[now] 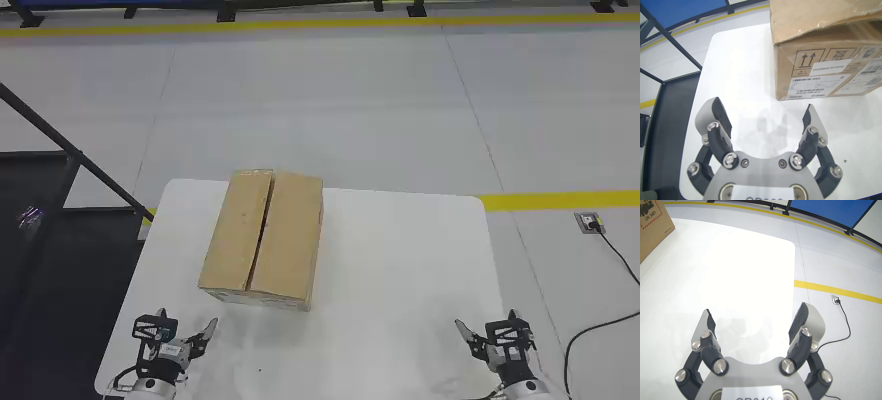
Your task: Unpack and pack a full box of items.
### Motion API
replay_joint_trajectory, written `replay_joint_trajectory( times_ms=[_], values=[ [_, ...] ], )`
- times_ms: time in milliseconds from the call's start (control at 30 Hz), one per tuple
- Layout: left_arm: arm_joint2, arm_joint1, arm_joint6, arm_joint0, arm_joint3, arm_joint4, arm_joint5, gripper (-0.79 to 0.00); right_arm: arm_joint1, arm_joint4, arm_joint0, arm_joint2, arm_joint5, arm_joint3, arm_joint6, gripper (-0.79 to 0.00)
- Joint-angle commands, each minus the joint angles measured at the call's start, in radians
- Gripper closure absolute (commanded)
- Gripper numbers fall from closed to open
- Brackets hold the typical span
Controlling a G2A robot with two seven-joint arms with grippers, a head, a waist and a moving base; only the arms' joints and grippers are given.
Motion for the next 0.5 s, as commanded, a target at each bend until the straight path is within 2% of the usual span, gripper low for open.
replay_joint_trajectory(
  times_ms=[0,467],
  values=[
    [0.000,0.000,0.000,0.000,0.000,0.000,0.000,-0.784,0.000,0.000,0.000,0.000,0.000,0.000,0.000,-0.784],
    [0.001,-0.001,0.002,0.001,0.001,-0.005,0.001,-0.785,-0.002,-0.007,0.012,-0.016,-0.009,-0.001,-0.015,-0.785]
  ],
)
